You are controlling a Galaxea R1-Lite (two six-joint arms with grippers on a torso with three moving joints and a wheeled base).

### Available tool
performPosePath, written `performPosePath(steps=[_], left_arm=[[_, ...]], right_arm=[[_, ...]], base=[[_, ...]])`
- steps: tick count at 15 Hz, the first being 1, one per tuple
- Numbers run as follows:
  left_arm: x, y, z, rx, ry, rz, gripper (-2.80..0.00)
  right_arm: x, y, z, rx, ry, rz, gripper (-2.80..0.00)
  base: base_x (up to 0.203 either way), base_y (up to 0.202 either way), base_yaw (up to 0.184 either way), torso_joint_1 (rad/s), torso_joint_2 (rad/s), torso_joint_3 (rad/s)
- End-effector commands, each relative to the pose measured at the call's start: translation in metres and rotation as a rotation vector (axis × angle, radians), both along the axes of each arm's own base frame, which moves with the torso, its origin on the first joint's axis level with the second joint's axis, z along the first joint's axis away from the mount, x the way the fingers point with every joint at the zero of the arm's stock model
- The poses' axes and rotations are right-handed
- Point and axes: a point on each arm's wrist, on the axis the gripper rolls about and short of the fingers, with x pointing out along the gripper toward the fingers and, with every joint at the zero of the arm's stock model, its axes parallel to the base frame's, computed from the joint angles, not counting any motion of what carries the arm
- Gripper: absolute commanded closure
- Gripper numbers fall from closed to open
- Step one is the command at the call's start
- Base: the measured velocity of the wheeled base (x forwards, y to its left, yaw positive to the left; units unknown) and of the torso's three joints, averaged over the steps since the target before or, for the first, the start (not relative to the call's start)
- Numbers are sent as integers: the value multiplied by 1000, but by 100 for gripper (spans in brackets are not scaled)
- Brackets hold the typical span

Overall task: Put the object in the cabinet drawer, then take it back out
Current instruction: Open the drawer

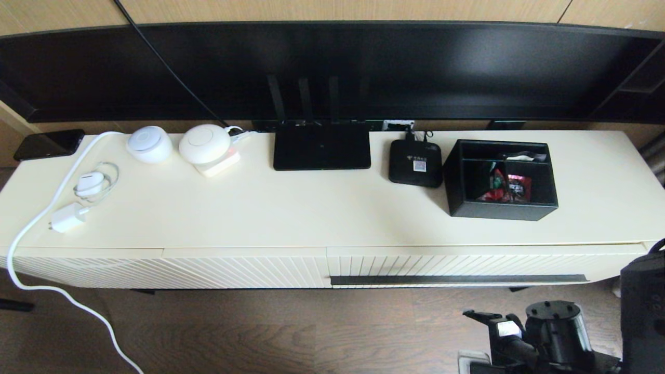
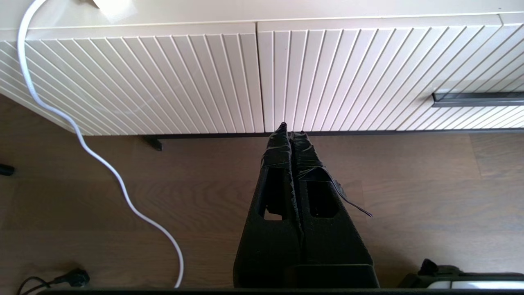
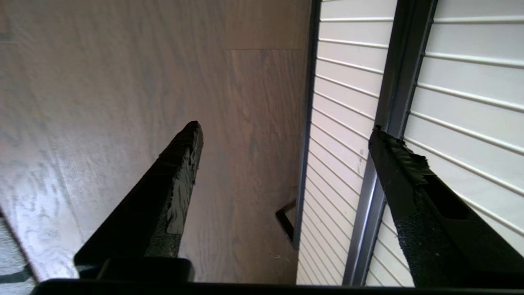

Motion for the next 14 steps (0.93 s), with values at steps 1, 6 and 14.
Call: performPosePath(steps=[1,6,14], left_arm=[[0,0,0,0,2,0,0],[0,0,0,0,2,0,0],[0,0,0,0,2,0,0]], right_arm=[[9,-1,-3,-6,-15,-9,-280],[26,-4,-9,15,-25,-18,-280],[47,-8,-14,45,-62,-38,-280]], base=[[0,0,0,0,0,0],[0,0,0,0,0,0],[0,0,0,0,0,0]])
